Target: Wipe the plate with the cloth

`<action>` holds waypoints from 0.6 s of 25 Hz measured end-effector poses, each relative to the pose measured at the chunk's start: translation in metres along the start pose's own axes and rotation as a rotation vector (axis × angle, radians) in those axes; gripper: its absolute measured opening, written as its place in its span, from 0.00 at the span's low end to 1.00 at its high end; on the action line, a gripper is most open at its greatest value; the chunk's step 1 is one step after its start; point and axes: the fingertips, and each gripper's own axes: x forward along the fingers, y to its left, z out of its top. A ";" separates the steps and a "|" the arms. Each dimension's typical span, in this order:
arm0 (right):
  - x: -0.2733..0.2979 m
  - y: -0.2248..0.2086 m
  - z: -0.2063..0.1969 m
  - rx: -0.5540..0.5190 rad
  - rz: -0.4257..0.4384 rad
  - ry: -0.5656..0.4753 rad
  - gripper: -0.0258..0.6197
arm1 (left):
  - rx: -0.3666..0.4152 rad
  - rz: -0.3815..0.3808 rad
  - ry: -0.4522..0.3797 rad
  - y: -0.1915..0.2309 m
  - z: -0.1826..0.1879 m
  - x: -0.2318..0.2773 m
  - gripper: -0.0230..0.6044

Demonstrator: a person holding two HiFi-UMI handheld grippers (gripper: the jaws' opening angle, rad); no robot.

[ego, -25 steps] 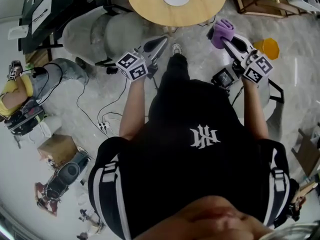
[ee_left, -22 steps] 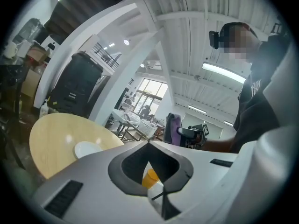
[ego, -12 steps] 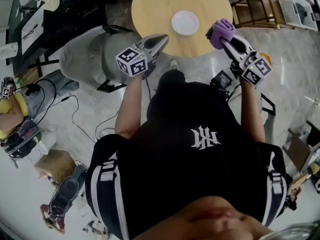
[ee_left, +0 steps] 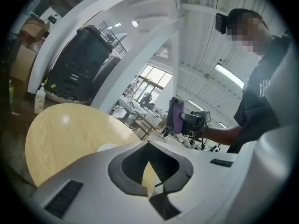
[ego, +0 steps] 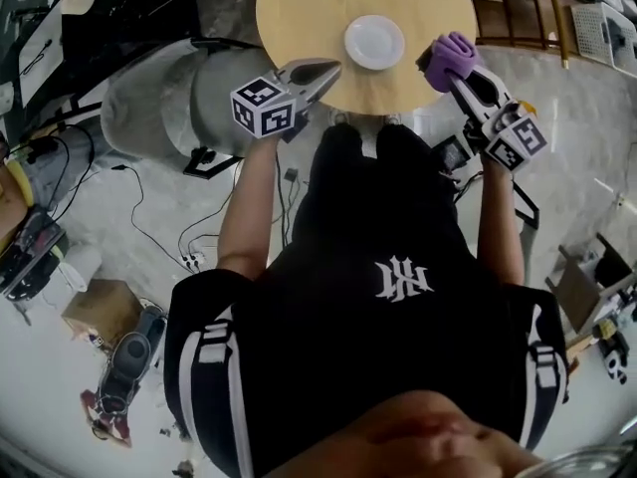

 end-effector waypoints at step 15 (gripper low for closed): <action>0.041 -0.087 -0.076 0.005 0.212 0.133 0.18 | -0.212 0.289 0.009 0.048 -0.051 0.043 0.17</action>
